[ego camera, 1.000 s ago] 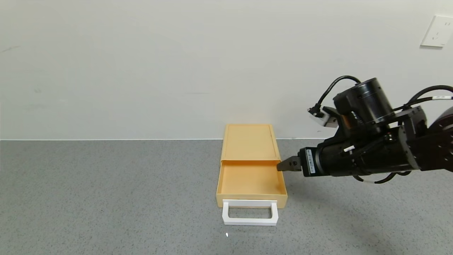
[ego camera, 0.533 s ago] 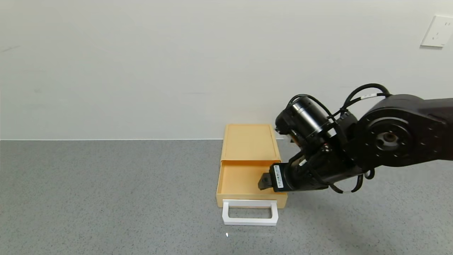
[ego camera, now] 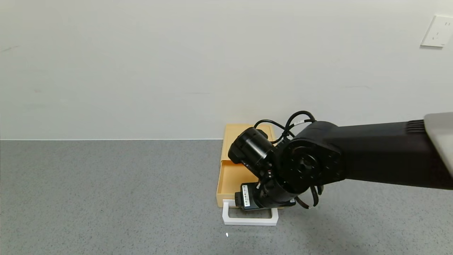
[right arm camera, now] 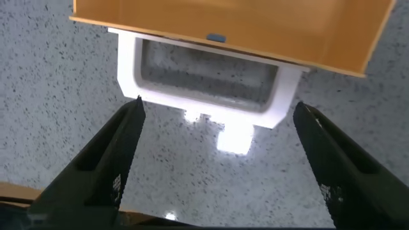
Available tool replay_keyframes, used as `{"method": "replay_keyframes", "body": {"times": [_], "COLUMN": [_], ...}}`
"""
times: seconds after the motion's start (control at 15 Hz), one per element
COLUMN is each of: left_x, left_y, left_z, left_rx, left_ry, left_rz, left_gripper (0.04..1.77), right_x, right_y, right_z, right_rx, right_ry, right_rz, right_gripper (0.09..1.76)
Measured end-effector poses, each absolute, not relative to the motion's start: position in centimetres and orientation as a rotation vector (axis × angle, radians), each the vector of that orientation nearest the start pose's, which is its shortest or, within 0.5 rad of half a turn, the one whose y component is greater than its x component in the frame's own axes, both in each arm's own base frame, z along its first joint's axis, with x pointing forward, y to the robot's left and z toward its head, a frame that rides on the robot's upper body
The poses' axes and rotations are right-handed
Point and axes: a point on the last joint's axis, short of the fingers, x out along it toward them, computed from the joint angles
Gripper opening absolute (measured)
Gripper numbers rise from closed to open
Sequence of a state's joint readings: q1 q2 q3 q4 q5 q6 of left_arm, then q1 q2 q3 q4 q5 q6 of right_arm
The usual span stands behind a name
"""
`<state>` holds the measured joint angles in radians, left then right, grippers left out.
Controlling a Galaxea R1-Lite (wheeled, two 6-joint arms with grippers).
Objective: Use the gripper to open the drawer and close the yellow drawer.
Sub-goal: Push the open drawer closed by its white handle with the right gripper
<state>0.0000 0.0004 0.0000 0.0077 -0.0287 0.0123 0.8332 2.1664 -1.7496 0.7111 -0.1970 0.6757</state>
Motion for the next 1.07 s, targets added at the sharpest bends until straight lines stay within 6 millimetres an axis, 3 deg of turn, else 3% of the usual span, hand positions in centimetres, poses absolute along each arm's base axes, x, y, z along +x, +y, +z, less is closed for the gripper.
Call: {"method": "replay_keyframes", "body": {"times": [0.53, 1.07], "left_x": [-2.3, -2.3], "left_y": [-0.1, -0.1], "left_z": [7.5, 7.5], "left_rx": [0.012, 0.012], "left_ry": [0.008, 0.008], "left_rz": [-0.029, -0.029], "left_gripper": [1.72, 1.72], "right_x": [28.8, 30.3], "right_y": [31.7, 32.2], "right_z": [12.5, 12.1], "right_rx": [0.008, -0.004], "right_ry": [1.102, 1.038], "right_rz": [0.143, 0.096], "right_gripper": [1.71, 1.71]}}
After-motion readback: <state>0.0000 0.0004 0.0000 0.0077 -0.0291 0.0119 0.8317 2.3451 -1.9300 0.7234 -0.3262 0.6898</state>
